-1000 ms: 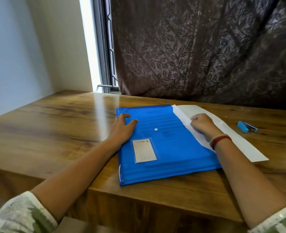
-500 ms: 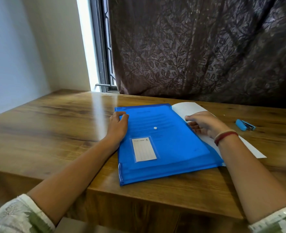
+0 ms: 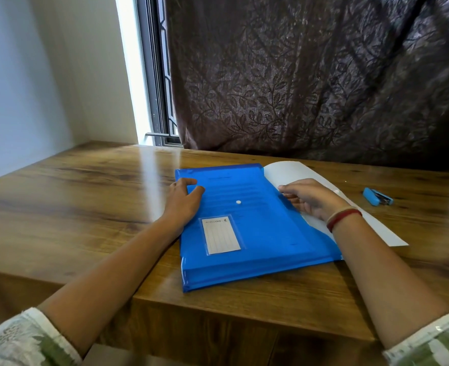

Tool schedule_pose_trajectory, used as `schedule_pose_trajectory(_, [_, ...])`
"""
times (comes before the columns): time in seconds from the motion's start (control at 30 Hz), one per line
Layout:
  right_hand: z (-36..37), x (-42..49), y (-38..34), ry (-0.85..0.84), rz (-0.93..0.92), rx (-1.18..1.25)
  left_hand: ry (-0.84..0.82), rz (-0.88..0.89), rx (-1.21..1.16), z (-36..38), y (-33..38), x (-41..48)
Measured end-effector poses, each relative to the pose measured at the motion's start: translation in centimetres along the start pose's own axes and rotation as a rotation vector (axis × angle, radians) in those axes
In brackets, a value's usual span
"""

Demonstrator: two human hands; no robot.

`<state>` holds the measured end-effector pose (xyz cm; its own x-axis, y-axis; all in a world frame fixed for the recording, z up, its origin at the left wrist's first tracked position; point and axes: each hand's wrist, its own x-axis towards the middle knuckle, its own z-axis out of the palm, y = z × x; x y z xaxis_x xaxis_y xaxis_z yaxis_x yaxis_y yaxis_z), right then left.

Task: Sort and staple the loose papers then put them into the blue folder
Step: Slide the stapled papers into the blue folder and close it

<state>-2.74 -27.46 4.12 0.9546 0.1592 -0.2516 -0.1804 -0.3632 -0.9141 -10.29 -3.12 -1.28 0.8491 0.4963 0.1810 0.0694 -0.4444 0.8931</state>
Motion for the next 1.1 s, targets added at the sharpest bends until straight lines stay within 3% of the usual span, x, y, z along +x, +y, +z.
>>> schedule_pose_trajectory(0.3, [1.1, 0.7, 0.4, -0.129, -0.057, 0.236, -0.111, 0.159, 0.36, -0.2, 0.0, -0.8])
schedule_pose_trajectory(0.43, [0.6, 1.9, -0.1, -0.198, -0.004, 0.403, -0.124, 0.212, 0.381, -0.5, 0.0, -0.8])
schedule_pose_trajectory(0.6, [1.2, 3.3, -1.0, -0.248, -0.026, 0.339, -0.156, 0.229, 0.401, -0.5, -0.1, -0.6])
schedule_pose_trajectory(0.9, [1.2, 7.8, -1.0, -0.114, -0.055, 0.449, -0.171, 0.172, 0.419, -0.9, 0.0, 0.0])
schedule_pose_trajectory(1.1, [1.1, 8.4, -1.2, -0.181, -0.081, 0.338, -0.191, 0.152, 0.378, -1.0, -0.1, 0.6])
